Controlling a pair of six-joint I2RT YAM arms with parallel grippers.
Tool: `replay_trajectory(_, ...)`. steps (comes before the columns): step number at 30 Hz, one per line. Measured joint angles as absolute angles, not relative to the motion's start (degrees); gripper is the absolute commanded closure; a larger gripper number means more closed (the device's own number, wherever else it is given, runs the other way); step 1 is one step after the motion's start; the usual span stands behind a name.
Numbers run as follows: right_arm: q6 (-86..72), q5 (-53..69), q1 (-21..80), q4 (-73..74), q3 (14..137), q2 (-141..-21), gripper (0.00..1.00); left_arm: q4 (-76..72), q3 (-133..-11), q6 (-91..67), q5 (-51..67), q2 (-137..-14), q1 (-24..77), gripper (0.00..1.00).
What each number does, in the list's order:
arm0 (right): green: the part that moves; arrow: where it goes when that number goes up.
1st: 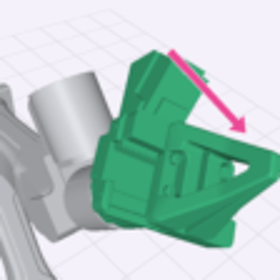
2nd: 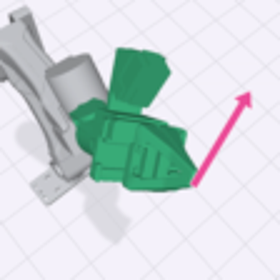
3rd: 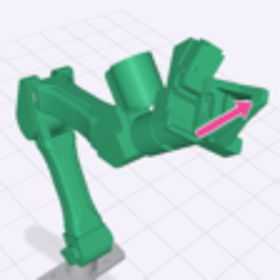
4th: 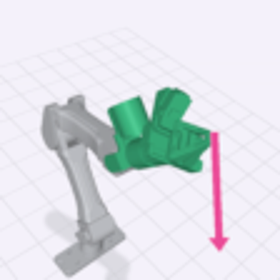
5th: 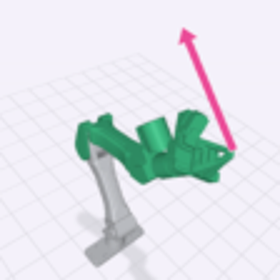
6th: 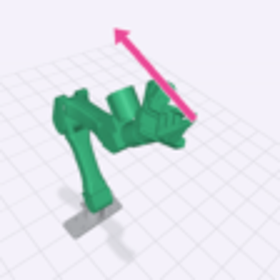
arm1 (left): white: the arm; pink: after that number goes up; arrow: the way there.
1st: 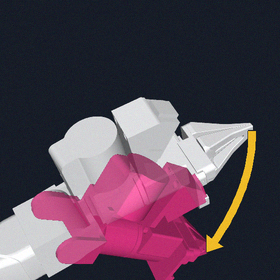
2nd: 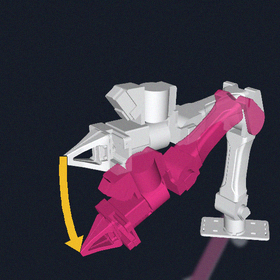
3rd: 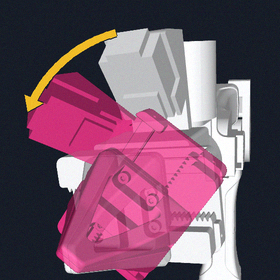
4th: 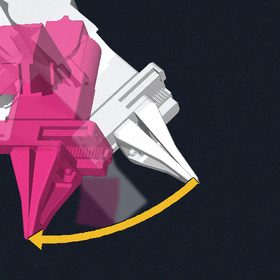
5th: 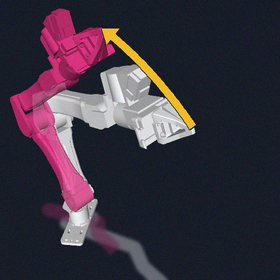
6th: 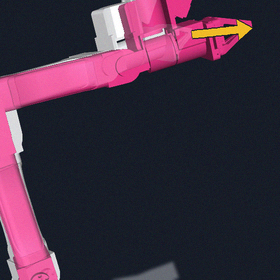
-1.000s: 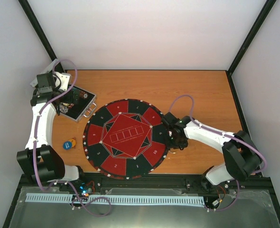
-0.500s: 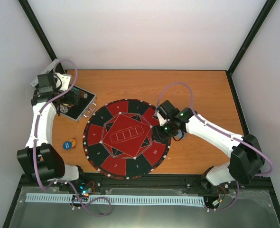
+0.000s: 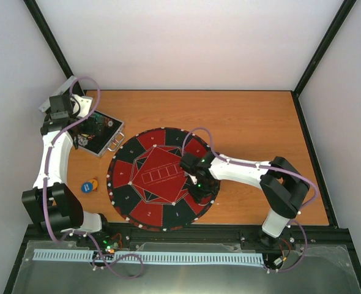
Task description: Distribute texas hold em gaming equipment
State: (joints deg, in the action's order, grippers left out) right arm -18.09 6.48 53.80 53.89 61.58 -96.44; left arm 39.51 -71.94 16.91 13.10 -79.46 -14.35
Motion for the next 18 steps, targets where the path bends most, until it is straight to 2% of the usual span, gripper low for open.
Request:
replay_trajectory(1, -18.0, 5.8, 53.89, 54.22, 61.56, -97.03, 0.62, 39.51, -71.94, 16.91, 13.1, -79.46, -14.35, 0.0)
replay_trajectory(2, -17.96, 5.39, 53.91, 54.39, 61.56, -97.38, 0.54, 39.51, -71.94, 16.91, 13.08, -79.46, -14.35, 0.0)
replay_trajectory(3, -17.85, 4.89, 53.95, 54.5, 61.58, -97.78, 0.41, 39.53, -71.94, 16.91, 13.08, -79.48, -14.35, 0.0)
replay_trajectory(5, -17.76, 4.51, 54.04, 54.5, 61.58, -98.15, 0.08, 39.55, -71.94, 16.91, 13.08, -79.57, -14.35, 0.0)
replay_trajectory(6, -17.67, 4.27, 54.06, 54.52, 61.58, -98.3, 0.01, 39.59, -71.96, 16.91, 13.08, -79.66, -14.37, 0.0)
replay_trajectory(12, -16.86, 1.91, 54.11, 55.79, 64.31, -97.54, 0.0, 40.4, -72.73, 16.95, 13.08, -80.51, -14.35, 0.0)
replay_trajectory(18, -16.69, -2.28, 53.58, 55.09, 68.49, -91.39, 0.0, 43.13, -74.54, 18.92, 12.97, -80.51, -14.35, 0.0)
